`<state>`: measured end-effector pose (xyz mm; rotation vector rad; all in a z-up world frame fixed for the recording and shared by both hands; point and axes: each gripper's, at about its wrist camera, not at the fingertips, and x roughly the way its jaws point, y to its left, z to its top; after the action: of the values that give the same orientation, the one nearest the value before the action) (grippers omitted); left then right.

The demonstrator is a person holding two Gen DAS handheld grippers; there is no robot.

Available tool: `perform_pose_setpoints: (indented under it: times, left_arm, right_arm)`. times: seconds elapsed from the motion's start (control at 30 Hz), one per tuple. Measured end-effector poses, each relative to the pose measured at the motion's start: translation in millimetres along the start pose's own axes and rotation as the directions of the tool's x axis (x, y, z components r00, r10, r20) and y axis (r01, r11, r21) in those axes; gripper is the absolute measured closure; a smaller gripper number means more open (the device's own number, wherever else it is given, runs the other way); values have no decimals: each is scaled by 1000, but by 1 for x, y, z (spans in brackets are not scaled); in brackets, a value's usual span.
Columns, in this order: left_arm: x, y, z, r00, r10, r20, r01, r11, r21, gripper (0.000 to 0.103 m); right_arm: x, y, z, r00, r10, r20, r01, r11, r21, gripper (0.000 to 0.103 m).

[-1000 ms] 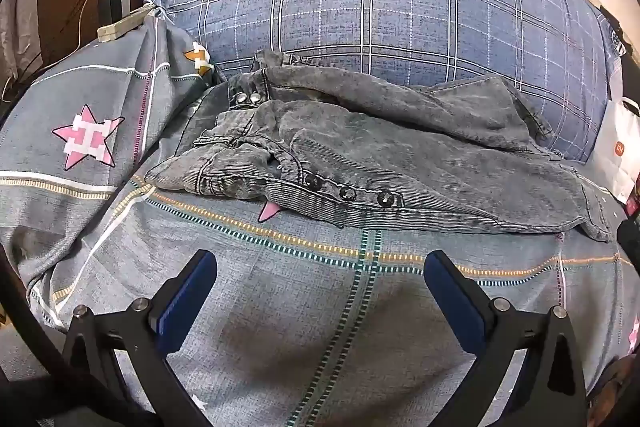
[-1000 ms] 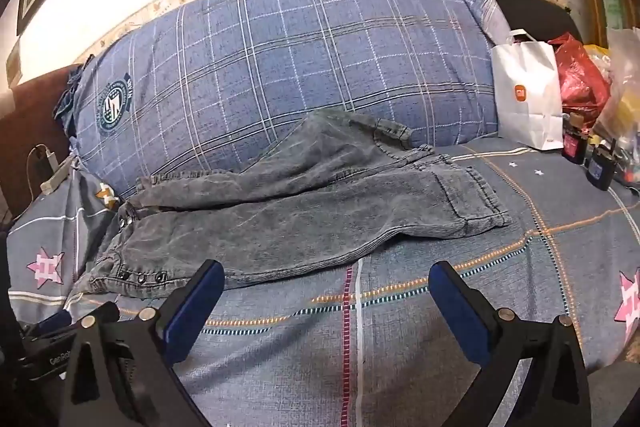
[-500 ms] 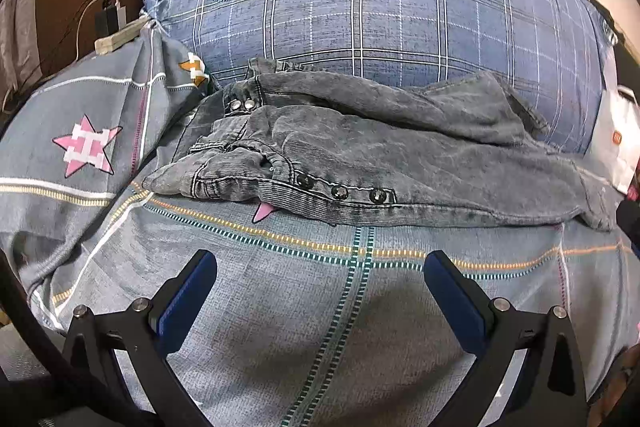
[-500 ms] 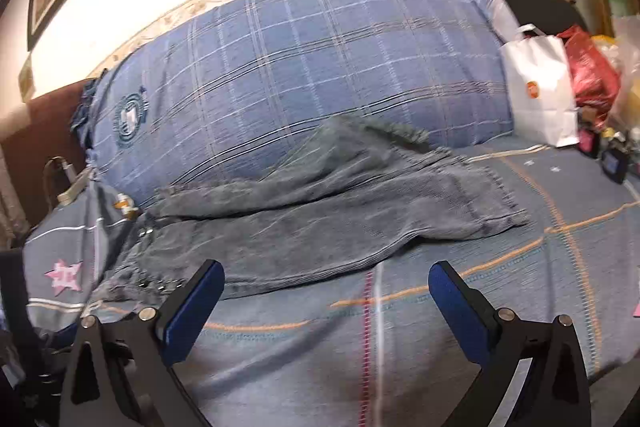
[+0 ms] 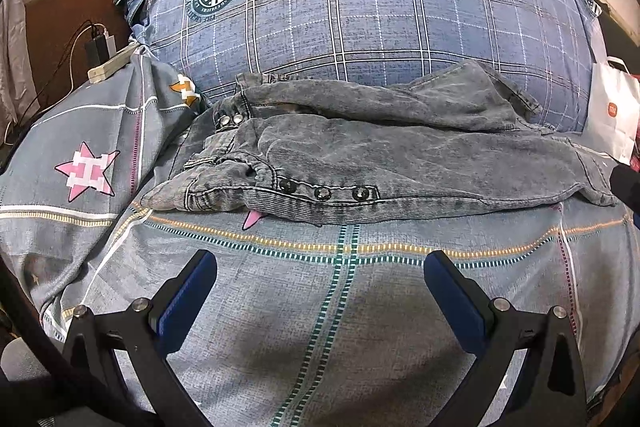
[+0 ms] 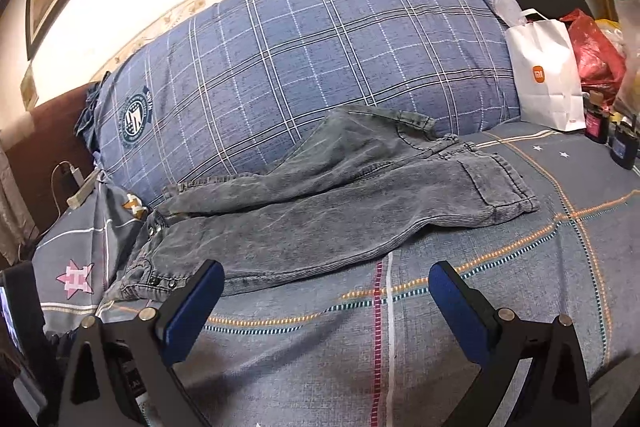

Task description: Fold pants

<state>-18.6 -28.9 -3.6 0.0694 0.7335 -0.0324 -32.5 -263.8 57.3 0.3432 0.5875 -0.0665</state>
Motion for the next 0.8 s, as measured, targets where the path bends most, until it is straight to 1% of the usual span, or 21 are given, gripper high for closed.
perform_pose_setpoints:
  times: [0.37,0.5,0.8]
  left_arm:
    - [1,-4,-2,1000,4,-4,-4,1000,11,0]
    - [1,-3,-2,1000,5,-4,-5,1000,13,0]
    - [2,-2,-2,1000,7,-8,-6,1000,9,0]
  right_arm:
    - [6,-4,1,1000,10,-28,-9,1000,22,0]
    - [5,-3,1,999,21,-28,-20,1000,16,0]
    - [3,-1,1,1000,12,-20,-12,1000,4,0]
